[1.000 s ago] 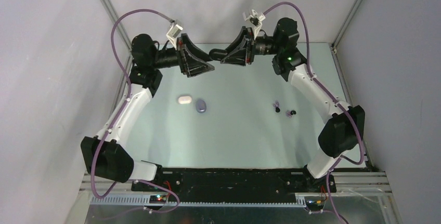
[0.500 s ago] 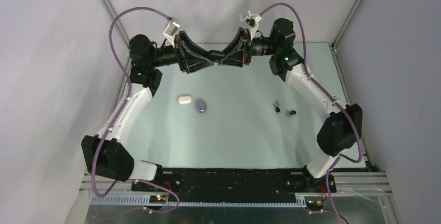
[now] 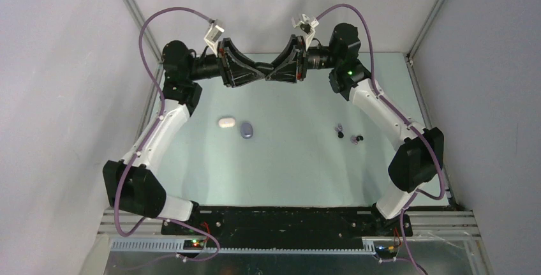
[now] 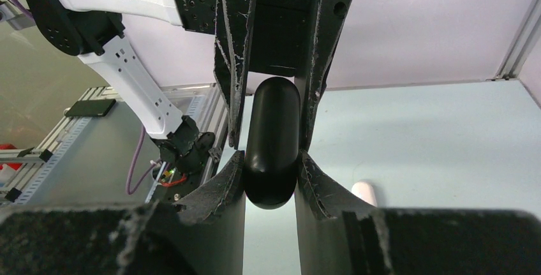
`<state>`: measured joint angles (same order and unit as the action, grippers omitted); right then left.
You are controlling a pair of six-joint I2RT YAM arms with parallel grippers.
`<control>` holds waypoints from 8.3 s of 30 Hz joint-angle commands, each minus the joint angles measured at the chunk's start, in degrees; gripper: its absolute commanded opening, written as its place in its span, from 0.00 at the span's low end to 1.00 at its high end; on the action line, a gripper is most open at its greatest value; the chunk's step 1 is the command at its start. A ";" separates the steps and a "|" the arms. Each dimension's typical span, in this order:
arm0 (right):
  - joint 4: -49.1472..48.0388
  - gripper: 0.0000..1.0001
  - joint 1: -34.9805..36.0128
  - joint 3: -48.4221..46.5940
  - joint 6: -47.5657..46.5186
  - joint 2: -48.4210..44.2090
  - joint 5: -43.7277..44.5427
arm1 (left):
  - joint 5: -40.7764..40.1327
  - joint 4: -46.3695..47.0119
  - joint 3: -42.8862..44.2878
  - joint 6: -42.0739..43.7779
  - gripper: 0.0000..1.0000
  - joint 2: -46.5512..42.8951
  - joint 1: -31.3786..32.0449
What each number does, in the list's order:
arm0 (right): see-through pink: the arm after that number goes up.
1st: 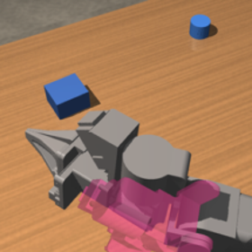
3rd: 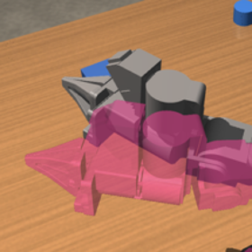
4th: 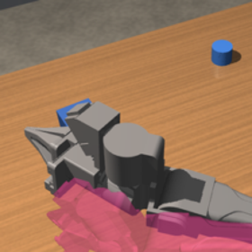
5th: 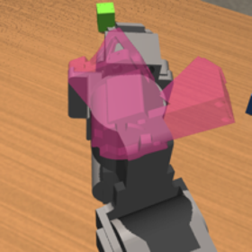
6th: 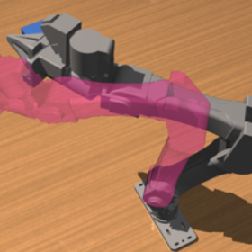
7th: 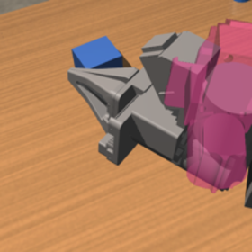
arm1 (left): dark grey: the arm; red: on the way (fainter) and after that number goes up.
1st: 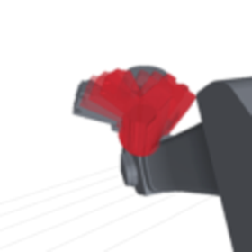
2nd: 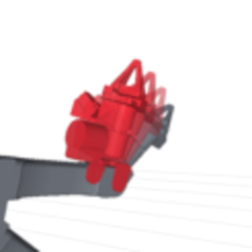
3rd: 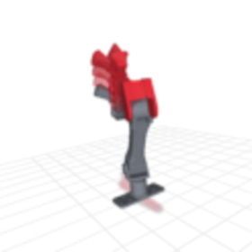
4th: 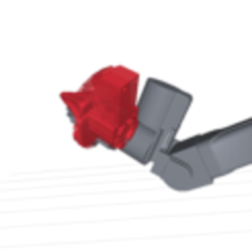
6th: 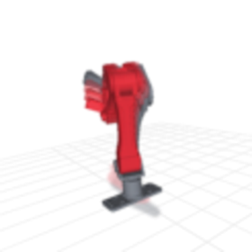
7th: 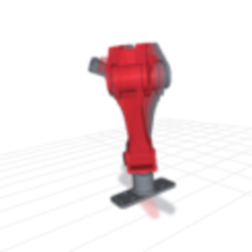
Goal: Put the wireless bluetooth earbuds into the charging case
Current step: Pick up the charging case at the center of the board, then open the charging case, then pick up the earbud from the center of the board, then place the earbud in the charging case.
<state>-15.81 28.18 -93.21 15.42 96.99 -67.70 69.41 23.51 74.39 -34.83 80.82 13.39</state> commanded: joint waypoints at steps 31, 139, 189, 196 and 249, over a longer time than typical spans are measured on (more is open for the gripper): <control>-1.14 0.55 1.03 -1.18 -0.39 -0.05 4.38 | 3.67 7.62 3.49 -4.29 0.00 1.88 0.68; 57.51 0.14 -24.10 21.25 -21.92 1.87 41.47 | -8.19 -24.02 -8.66 28.38 0.00 -8.35 -0.56; 53.08 0.14 -22.71 21.23 -14.00 9.93 49.21 | -11.48 -35.65 -6.49 38.23 0.00 -9.35 -1.08; 55.71 0.00 -21.76 19.77 -17.79 4.65 43.40 | -11.24 -34.67 -6.76 37.79 0.00 -9.14 -1.08; 47.40 0.00 16.90 -8.13 -63.58 -2.67 33.61 | -9.67 -56.86 -2.14 69.87 0.00 -8.71 1.74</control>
<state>34.44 44.56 -100.22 -49.06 93.69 -34.87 57.69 -35.92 70.00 36.60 73.84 14.90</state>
